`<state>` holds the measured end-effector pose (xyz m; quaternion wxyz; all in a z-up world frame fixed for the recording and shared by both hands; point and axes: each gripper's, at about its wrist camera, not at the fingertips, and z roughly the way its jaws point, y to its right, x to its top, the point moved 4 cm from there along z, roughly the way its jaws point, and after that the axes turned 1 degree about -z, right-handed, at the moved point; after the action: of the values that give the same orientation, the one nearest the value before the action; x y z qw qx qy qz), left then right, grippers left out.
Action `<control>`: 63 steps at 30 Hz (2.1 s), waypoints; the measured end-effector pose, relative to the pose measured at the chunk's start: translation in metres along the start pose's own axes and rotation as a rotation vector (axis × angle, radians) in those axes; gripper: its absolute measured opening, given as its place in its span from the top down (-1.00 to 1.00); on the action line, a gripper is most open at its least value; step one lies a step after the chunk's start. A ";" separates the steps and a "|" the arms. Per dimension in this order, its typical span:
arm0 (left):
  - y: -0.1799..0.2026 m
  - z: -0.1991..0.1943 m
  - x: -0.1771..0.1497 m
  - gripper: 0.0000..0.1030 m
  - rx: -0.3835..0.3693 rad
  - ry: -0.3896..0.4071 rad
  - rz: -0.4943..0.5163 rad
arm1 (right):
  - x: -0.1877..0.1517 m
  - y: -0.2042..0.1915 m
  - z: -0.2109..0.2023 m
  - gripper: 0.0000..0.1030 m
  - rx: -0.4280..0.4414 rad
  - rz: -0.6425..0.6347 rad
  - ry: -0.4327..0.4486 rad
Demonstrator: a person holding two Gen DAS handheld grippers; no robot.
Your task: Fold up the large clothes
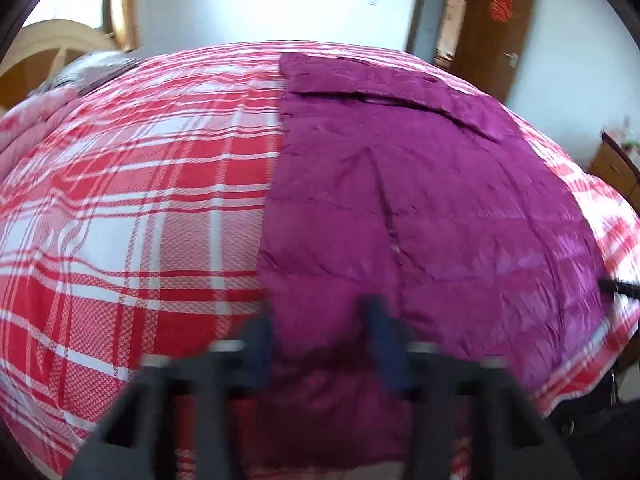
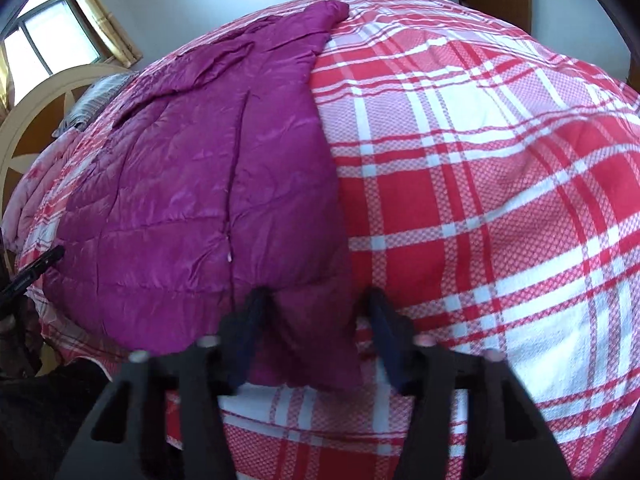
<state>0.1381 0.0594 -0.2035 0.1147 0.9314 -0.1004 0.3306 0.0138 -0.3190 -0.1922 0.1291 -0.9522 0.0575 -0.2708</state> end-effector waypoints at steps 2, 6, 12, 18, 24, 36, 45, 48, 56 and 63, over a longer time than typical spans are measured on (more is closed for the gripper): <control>0.000 -0.010 -0.002 0.85 -0.042 0.005 -0.021 | 0.002 -0.004 -0.002 0.77 0.086 0.021 -0.008; 0.002 -0.041 0.003 0.91 -0.098 0.054 -0.041 | -0.004 -0.007 -0.005 0.83 0.164 0.046 -0.015; 0.015 -0.117 0.020 0.91 -0.191 0.158 -0.001 | 0.017 0.004 -0.079 0.84 0.326 0.123 0.107; 0.025 -0.182 0.034 0.91 -0.248 0.208 0.034 | 0.038 -0.002 -0.161 0.84 0.402 0.098 0.248; 0.014 -0.170 0.072 0.91 -0.271 0.178 -0.003 | 0.067 -0.016 -0.195 0.84 0.416 0.066 0.373; -0.033 -0.003 0.216 0.79 -0.168 0.049 -0.118 | 0.260 0.007 -0.065 0.84 0.325 0.194 0.384; -0.097 0.029 0.222 -0.19 -0.063 0.020 -0.258 | 0.313 0.027 0.032 0.84 0.270 0.272 0.262; -0.124 0.011 0.220 -0.42 0.011 0.127 -0.333 | 0.318 0.026 0.054 0.84 0.265 0.265 0.211; -0.034 0.009 0.235 -0.43 0.033 0.217 -0.124 | 0.337 0.030 0.092 0.37 0.184 0.306 0.175; 0.035 0.088 0.239 -0.43 0.132 0.177 0.080 | 0.331 -0.007 0.083 -0.44 0.054 0.215 0.325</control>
<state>0.3630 -0.0247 -0.1121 0.0481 0.8992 -0.1050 0.4219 0.3382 -0.3541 -0.0921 0.1717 -0.8805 0.1720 -0.4069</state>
